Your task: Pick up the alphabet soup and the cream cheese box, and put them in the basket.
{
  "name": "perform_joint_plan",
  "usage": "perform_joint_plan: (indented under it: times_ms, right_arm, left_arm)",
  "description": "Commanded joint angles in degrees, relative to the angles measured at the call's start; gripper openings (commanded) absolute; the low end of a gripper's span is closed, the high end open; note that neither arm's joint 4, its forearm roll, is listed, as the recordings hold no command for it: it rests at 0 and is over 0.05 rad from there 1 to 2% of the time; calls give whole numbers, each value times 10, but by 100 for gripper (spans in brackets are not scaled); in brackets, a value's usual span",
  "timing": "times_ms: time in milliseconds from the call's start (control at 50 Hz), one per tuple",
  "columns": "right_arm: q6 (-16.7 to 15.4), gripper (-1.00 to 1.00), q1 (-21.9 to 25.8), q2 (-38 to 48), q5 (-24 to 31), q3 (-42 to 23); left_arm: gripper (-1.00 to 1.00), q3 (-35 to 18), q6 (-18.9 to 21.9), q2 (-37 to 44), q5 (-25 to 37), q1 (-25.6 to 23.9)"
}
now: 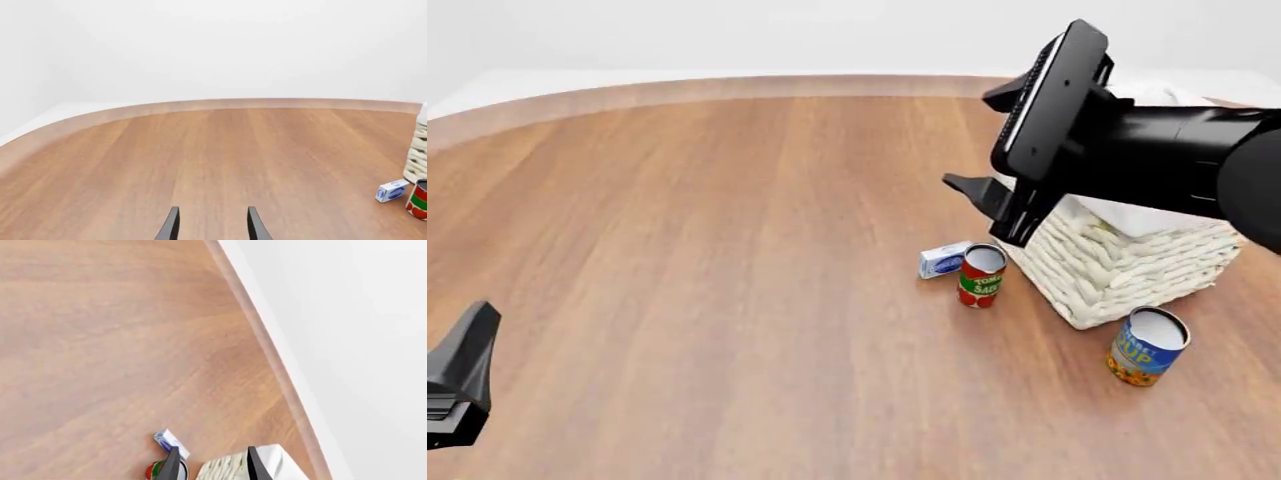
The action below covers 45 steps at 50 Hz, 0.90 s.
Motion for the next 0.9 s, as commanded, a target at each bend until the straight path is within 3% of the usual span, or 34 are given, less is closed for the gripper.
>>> perform_joint_plan:
  times_ms: [20, 260, 280, 320, 360, 680, 860, 900]
  right_arm:
    - [-15, 100, -3, 36, 11, -28]
    - [-29, 100, 7, 93, 42, -70]
    - [-27, 100, 9, 99, 47, -77]
    - [16, 100, 34, 99, 78, -105]
    - [-12, 100, 20, 116, 77, -113]
    - [-31, 100, 25, 179, 152, -190]
    - [-86, 100, -1, 218, 168, -212]
    - [-70, 100, 15, 224, 184, -225]
  left_arm:
    - [100, 0, 0, 0, 0, 0]
    - [100, 0, 0, 0, 0, 0]
    - [100, 0, 0, 0, 0, 0]
    - [100, 0, 0, 0, 0, 0]
    - [100, 0, 0, 0, 0, 0]
    - [100, 0, 0, 0, 0, 0]
    - [100, 0, 0, 0, 0, 0]
    - [100, 0, 0, 0, 0, 0]
